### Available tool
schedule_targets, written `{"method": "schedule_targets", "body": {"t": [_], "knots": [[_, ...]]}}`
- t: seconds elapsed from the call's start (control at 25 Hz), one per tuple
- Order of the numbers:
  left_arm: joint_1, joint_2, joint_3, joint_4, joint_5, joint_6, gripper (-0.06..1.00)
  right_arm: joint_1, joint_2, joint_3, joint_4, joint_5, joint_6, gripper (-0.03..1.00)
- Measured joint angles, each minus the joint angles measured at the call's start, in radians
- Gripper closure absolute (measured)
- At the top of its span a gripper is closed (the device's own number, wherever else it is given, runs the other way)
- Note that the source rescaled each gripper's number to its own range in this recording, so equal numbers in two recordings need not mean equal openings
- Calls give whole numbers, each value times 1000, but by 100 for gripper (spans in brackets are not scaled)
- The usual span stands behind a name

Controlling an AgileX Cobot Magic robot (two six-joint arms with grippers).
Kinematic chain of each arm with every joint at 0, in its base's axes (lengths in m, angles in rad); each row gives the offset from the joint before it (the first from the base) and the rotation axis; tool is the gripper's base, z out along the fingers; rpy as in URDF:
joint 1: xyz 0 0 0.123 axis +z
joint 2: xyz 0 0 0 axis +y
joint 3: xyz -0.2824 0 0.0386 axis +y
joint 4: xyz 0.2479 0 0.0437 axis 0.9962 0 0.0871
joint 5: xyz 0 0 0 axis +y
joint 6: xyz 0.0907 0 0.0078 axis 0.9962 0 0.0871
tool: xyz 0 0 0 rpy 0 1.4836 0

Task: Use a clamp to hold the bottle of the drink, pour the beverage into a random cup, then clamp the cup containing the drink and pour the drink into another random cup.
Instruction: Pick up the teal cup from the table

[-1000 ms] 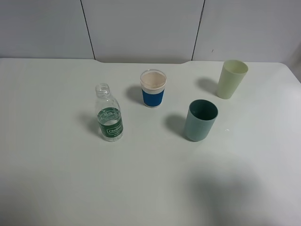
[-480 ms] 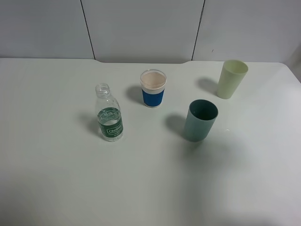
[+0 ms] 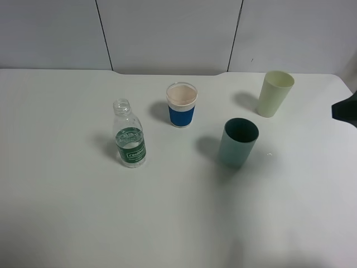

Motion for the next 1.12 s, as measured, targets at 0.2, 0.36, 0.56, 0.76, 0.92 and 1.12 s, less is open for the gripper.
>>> {"method": "schedule_targets", "body": {"t": [0.2, 0.36, 0.56, 0.76, 0.92, 1.12], "knots": [[0, 0, 0, 0, 0, 0, -6, 169, 103, 0, -65, -96, 18, 37], [0, 0, 0, 0, 0, 0, -6, 275, 162, 0, -73, -163, 34, 37], [0, 0, 0, 0, 0, 0, -6, 417, 212, 0, -80, -217, 34, 37], [0, 0, 0, 0, 0, 0, -6, 468, 214, 0, -102, -207, 43, 37], [0, 0, 0, 0, 0, 0, -6, 469, 214, 0, -123, -205, 55, 37], [0, 0, 0, 0, 0, 0, -6, 429, 314, -1, -137, -207, 106, 31]]}}
